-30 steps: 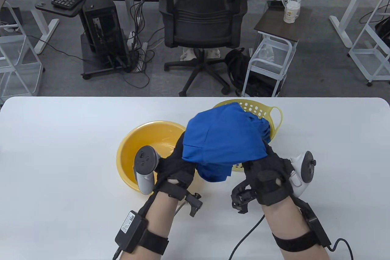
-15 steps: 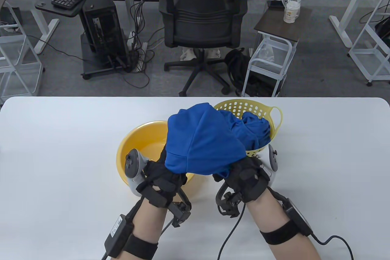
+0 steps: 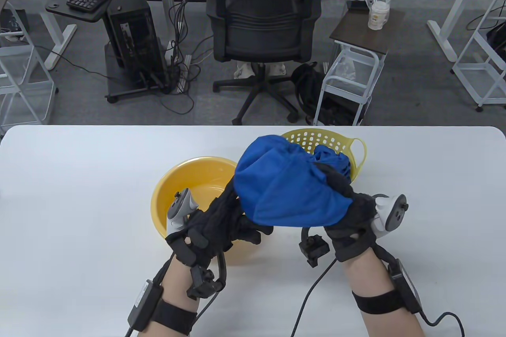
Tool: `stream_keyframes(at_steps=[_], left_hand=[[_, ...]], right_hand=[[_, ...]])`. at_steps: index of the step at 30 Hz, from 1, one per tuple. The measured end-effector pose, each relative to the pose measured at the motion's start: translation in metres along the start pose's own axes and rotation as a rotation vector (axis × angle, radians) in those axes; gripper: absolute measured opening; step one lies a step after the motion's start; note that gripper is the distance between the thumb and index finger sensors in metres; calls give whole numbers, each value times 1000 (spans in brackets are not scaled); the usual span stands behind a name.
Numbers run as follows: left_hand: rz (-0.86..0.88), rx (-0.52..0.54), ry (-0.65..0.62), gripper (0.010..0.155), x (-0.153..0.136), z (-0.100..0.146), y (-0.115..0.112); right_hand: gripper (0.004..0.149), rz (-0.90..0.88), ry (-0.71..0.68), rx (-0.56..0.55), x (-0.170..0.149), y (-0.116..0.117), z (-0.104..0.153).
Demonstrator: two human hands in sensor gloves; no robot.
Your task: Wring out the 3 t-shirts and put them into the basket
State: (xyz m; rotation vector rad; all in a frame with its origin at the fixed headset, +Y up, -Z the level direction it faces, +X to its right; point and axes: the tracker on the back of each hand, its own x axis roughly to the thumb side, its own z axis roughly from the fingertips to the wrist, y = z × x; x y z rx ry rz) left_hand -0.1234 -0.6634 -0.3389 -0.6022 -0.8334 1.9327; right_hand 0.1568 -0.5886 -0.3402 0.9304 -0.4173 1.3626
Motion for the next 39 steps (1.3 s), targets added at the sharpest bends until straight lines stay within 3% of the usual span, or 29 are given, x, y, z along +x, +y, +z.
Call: stream_keyframes(at_steps=[3,6,9,12,14,16,21,24,27,28,29,32,36,39], left_hand=[[-54,66,-14,107,7,7,10],[-107,129,-29,86,16,11,13],[-144,236,-106,75,22,10,7],[-195,226,-142,61,27,8,1],[-261,198,-165,50,30,5,-3],[-317,182,-154,46,30,3,-7],[-447,99,-67,33,26,4,-7],[-476,192,9,48,22,3,-9],[-726,359,50,45,24,3,-16],[-833,422,32,48,25,2,-20],[-883,442,30,60,24,2,-22],[-945,300,49,111,22,-3,-28],[-1074,239,54,113,21,-7,-36],[-1318,250,90,118,24,-10,-50]], right_hand=[[46,171,-45,252,5,21,-2],[47,199,-44,341,6,31,-1],[47,138,-27,275,4,29,0],[46,-9,65,191,-5,21,2],[43,-137,214,49,-19,15,6],[41,-261,379,-17,-33,12,9],[40,-292,618,46,-50,-3,15],[40,-236,697,135,-52,-7,14],[40,-156,695,149,-53,-4,14],[41,-148,693,142,-55,-4,14],[41,-162,696,135,-55,-4,15],[41,-176,697,165,-56,-4,14],[41,-144,740,90,-56,-6,16],[41,-126,806,90,-60,-5,19]])
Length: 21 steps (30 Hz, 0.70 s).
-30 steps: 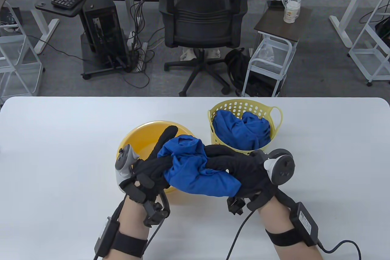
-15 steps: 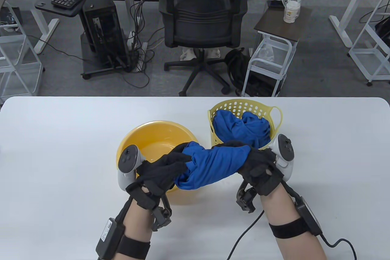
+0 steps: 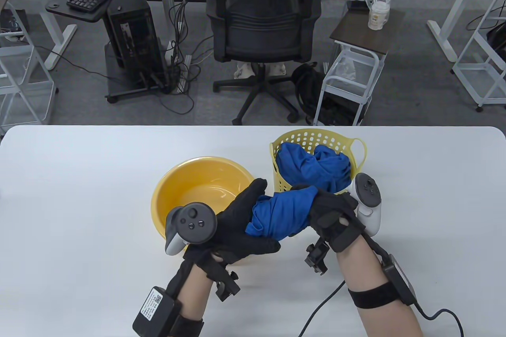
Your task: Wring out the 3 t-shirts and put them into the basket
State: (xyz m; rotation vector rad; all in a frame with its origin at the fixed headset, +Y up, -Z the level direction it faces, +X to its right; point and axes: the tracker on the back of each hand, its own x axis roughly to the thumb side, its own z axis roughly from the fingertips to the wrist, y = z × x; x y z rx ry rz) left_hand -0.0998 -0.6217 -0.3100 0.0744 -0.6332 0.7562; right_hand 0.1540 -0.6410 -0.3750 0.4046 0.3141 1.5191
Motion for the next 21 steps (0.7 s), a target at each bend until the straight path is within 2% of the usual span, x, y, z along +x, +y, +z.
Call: stream_keyframes(at_steps=[1,3,7,10,13,14,17,19,21], left_hand=[[-127,-28,12,119,6,-1,-1],[-259,-38,47,118,16,-1,-4],[-329,-29,43,121,25,-1,-13],[-241,-47,5,124,20,-4,-19],[-172,-44,-8,121,16,-5,-19],[-183,-28,-4,118,16,-5,-19],[-192,-19,56,94,9,-5,-14],[-110,3,100,87,-4,-4,-6],[29,60,160,84,-22,2,4]], right_hand=[[41,14,33,-3,-2,0,0],[42,30,83,-24,-9,0,-2],[43,17,94,-44,-11,-1,-3],[44,43,79,-101,-7,-2,1],[45,17,97,-103,-7,-1,2],[46,10,102,-106,-8,-1,1],[55,-13,102,-101,-13,1,0],[67,-52,51,-118,-16,6,-1],[77,-186,-74,-86,-15,11,-3]])
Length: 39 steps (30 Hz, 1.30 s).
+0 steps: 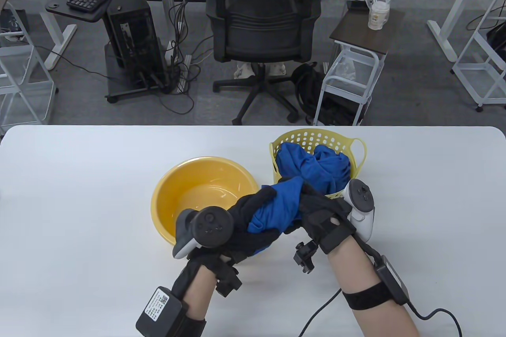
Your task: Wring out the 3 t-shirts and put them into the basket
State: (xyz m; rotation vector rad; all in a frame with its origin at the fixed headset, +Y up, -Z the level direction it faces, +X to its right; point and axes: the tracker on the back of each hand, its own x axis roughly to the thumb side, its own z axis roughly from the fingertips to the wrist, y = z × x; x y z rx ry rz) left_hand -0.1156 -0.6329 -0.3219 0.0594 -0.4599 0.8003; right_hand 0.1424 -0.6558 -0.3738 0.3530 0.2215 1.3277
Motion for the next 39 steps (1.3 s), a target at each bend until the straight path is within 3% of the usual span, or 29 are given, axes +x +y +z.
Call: stream_keyframes(at_steps=[2,4,6,8,9,11,13,14,18,20,26,31,34,36,39], left_hand=[[197,45,53,83,-22,2,10],[454,63,82,83,-38,4,15],[639,63,96,83,-45,6,17],[751,34,101,83,-46,7,15],[790,11,98,83,-45,6,13],[894,-97,57,84,-39,3,6],[981,-259,29,84,-30,1,-3],[981,-287,47,84,-27,1,-6],[737,-420,84,82,-21,-1,-7],[618,-416,148,82,-18,-2,-11],[376,-497,170,83,-15,-5,-9],[392,-522,169,91,-15,-3,-2],[405,-529,181,96,-19,-3,-3],[456,-519,192,108,-22,-2,-6],[447,-465,165,110,-16,-2,-4]], right_hand=[[75,-143,-110,89,6,8,0],[62,-96,-260,117,17,16,3],[57,175,-449,89,30,24,8],[62,629,-619,114,40,39,17],[69,797,-667,103,42,45,20],[87,1331,-785,65,38,64,28],[111,1758,-908,-70,29,74,33],[116,1825,-992,-133,27,74,34],[122,1796,-1115,-178,26,68,39],[120,1832,-1209,-159,26,73,42],[110,1850,-1257,61,14,82,44],[108,1746,-1166,197,16,92,42],[102,1682,-1062,218,18,92,39],[95,1731,-1032,160,22,92,40],[88,1761,-967,75,29,90,40]])
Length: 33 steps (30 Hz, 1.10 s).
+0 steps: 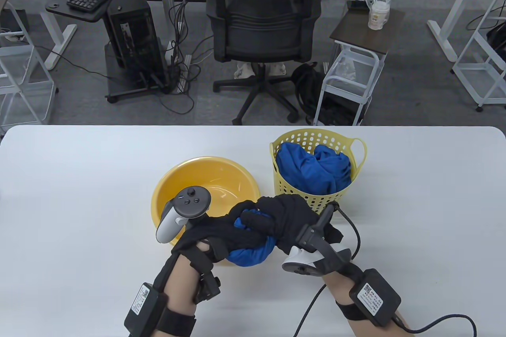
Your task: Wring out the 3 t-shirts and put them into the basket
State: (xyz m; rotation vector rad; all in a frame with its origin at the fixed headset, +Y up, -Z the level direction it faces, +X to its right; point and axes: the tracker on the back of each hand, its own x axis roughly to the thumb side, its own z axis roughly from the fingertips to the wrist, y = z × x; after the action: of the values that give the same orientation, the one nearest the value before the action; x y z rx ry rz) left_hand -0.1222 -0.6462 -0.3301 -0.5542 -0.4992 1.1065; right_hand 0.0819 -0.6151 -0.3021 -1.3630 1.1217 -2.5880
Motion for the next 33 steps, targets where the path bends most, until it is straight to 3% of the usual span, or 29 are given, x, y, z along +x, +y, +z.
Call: stream_keyframes(at_steps=[3,6,8,13,18,22,26,28,30,33], left_hand=[[-79,82,-58,112,12,4,-2],[-170,68,-76,123,19,4,-9],[-252,38,-42,130,24,2,-15],[-304,37,-24,127,23,-5,-21],[-453,140,-111,120,35,-2,-23],[-454,150,-180,113,40,3,-20],[-499,148,-181,113,43,7,-19],[-530,183,-159,115,45,10,-19],[-612,238,-135,119,47,10,-21],[-769,312,-86,131,49,7,-32]], right_hand=[[85,-18,94,7,-9,1,0],[83,-9,133,12,-14,3,1],[83,-44,171,112,-18,3,0],[84,-147,223,290,-26,6,-1],[83,-252,164,128,-41,4,7],[81,-425,141,75,-51,0,9],[83,-682,181,126,-59,7,11],[82,-648,245,77,-57,8,10],[78,-485,320,24,-49,6,8],[76,-330,380,41,-43,3,7]])
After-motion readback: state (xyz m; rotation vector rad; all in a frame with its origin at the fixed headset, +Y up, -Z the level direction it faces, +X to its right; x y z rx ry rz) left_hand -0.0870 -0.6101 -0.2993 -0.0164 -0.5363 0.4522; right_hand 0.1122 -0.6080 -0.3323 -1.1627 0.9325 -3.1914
